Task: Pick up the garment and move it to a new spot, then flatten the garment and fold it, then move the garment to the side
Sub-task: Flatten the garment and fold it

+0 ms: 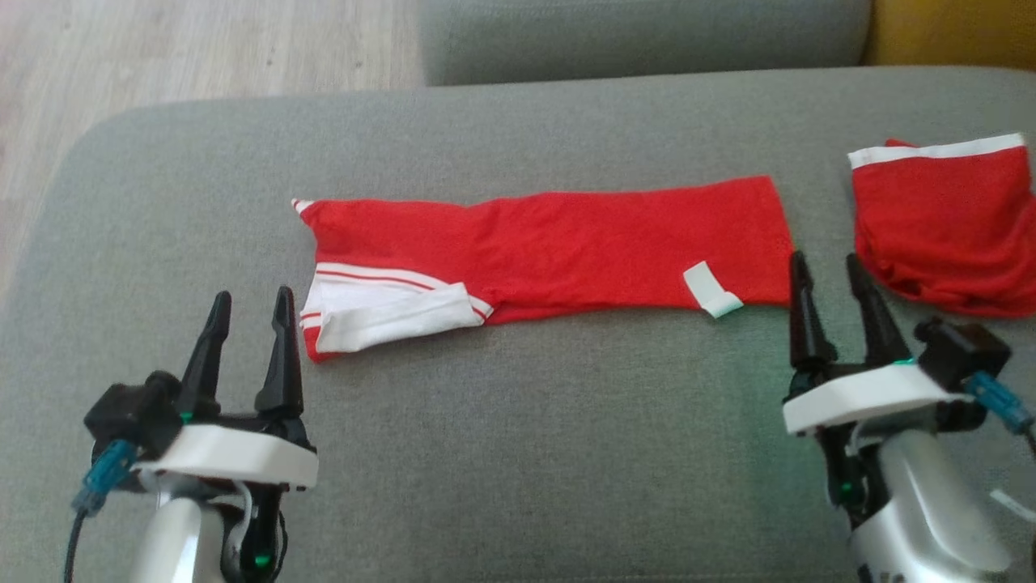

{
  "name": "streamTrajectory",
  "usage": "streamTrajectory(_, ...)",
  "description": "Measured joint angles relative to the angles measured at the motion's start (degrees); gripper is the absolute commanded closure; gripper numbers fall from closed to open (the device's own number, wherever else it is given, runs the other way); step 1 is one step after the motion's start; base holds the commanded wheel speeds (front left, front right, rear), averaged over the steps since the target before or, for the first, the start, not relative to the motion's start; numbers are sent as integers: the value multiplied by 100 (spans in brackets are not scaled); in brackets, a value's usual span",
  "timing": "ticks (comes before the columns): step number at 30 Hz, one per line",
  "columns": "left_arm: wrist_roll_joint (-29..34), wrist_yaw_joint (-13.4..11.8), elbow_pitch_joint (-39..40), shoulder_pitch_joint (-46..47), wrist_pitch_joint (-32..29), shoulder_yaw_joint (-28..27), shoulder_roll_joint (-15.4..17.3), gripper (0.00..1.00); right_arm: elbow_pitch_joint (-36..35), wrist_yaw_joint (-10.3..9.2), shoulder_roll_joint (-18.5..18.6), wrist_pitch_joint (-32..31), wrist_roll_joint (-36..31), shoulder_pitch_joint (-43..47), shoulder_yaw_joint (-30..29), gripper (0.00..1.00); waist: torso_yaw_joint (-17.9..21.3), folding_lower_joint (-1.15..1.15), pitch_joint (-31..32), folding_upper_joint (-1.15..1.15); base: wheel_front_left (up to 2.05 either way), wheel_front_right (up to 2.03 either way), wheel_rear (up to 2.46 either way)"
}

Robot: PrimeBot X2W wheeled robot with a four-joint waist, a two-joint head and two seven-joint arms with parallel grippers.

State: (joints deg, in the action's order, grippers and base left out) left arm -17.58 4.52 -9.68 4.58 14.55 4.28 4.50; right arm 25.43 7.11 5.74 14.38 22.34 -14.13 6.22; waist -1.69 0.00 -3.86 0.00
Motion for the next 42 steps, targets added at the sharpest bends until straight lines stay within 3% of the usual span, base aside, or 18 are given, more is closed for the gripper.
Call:
streamTrajectory(5, 143, 162, -94, 163, 0, -116, -99, 0, 245, 0, -55, -235, -307, -315, -499, 0, -109, 1, -278, 0, 0, 0, 0)
streamTrajectory(12, 201, 255, -168, 440, 0, -112, -153, 0, 1258, 0, -178, -667, -619, -1071, -1449, 0, -309, 1, -728, 0, 0, 0, 0)
streamTrajectory(21, 212, 261, -264, 756, 0, -53, -174, 0, 2721, 0, -198, -731, -1047, -1846, -1939, 0, -568, 1, -1130, 0, 0, 0, 0)
streamTrajectory(27, 178, 261, -263, 864, 0, -45, -152, 0, 3368, 0, -144, -728, -782, -2398, -1775, 0, -625, 0, -1198, 0, 0, 0, 0)
streamTrajectory(28, 178, 263, -263, 864, 0, -47, -149, 0, 3438, 0, -125, -730, -688, -2437, -1697, 100, -622, 0, -1196, 0, 0, 0, 0)
streamTrajectory(37, 179, 263, -275, 842, 0, -120, -151, 0, 3846, 1, -40, -404, -703, -2499, -1722, 100, -478, 1, -1033, 0, 0, 0, 0)
streamTrajectory(42, 179, 263, -275, 833, 0, -124, -153, 0, 3934, 1, 531, -218, -1009, -2493, -2263, 100, -399, 1, -883, 0, 0, 0, 0)
